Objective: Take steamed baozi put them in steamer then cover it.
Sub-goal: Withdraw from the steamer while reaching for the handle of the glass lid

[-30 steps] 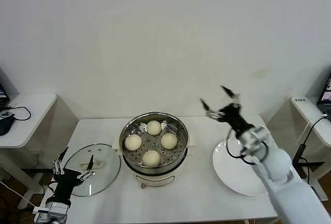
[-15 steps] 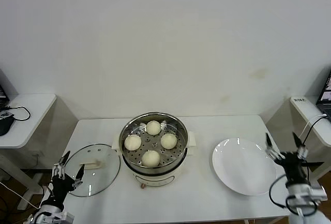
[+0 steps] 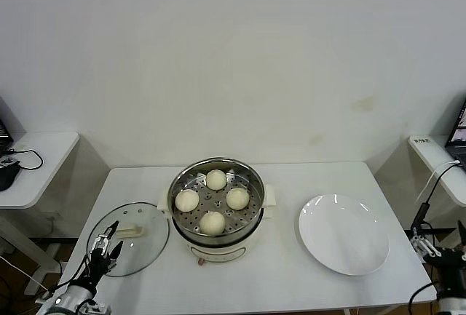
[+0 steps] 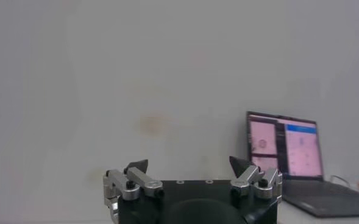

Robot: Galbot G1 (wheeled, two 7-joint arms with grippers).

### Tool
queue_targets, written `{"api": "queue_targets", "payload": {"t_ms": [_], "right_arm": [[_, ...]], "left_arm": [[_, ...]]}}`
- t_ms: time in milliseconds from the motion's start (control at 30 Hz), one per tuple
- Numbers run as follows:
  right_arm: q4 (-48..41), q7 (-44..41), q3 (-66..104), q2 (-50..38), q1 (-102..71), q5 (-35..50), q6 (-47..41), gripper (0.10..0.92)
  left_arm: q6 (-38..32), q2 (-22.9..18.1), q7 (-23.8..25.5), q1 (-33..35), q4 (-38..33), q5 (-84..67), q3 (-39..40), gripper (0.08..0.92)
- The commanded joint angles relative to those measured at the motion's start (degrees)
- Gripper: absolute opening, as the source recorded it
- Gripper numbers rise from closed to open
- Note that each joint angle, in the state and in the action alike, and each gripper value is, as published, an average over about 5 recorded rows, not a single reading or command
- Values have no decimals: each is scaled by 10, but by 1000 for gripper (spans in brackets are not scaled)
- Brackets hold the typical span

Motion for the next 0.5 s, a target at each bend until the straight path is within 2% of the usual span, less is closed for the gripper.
{"api": "queue_targets", "payload": {"t_ms": [33, 500], "right_arm": [[12, -8, 27, 27, -29, 6, 7, 823], [18, -16, 11, 40, -37, -4, 9, 823]], "left_arm": [[-5, 19, 5, -66, 65, 50, 26, 823], [-4, 31, 12, -147, 126, 36, 65, 823]]}}
